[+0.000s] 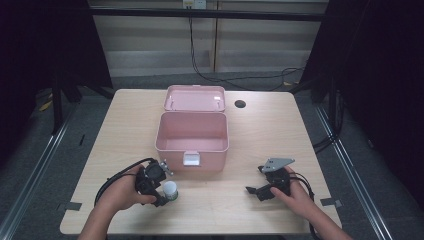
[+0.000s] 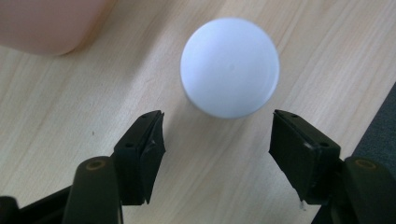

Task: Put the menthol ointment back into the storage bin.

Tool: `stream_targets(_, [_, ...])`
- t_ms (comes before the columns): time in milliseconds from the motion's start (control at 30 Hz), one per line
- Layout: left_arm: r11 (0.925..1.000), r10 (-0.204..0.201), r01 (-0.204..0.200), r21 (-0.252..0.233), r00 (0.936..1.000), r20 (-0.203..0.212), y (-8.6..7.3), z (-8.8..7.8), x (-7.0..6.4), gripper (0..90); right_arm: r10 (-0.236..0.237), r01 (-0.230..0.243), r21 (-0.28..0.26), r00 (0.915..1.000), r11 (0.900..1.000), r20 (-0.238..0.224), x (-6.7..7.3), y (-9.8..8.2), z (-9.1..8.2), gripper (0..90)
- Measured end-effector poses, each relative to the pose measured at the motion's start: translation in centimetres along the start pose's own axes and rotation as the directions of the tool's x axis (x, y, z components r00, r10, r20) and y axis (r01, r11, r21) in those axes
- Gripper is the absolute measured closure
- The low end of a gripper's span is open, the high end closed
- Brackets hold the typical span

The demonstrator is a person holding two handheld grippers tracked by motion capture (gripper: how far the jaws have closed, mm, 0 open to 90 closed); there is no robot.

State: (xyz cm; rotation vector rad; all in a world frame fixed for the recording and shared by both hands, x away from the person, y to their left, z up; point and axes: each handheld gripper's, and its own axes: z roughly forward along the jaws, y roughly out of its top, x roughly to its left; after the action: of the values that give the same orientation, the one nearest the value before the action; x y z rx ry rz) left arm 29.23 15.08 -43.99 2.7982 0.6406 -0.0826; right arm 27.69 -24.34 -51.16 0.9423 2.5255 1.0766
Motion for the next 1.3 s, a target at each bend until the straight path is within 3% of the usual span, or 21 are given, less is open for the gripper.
stream_targets(167, [0.9999, 0.008, -0.008, 0.007, 1.0, 0.004, 0.8, -0.1, -0.1, 38.0, 0.001, -0.001, 0.001, 1.0, 1.0, 0.001, 0.0, 0.0, 0.0, 8.2])
stream_targets(500, [0.999, -0.036, 0.035, 0.028, 0.9992, 0.016, 2.5, -0.3, 0.0, 43.6, 0.0, 0.0, 0.0, 1.0, 1.0, 0.0, 0.0, 0.0, 0.0, 8.2])
stream_targets(600, [0.9977, -0.059, 0.058, 0.034, 0.9982, 0.014, 2.8, -0.2, -0.1, 45.1, 0.001, -0.001, 0.0, 1.0, 1.0, 0.001, 0.0, 0.0, 0.0, 8.2])
stream_targets(1100, [0.9944, -0.072, 0.071, 0.079, 0.9973, 0.014, 3.7, -0.1, -0.3, 50.2, 0.001, -0.001, 0.001, 1.0, 1.0, 0.001, 0.0, 0.0, 0.0, 8.2])
stream_targets(1300, [0.9885, -0.128, 0.124, 0.087, 0.9909, 0.042, 3.8, -0.6, -0.2, 50.3, -0.001, 0.001, 0.0, 1.0, 1.0, 0.0, 0.0, 0.0, 0.0, 8.2])
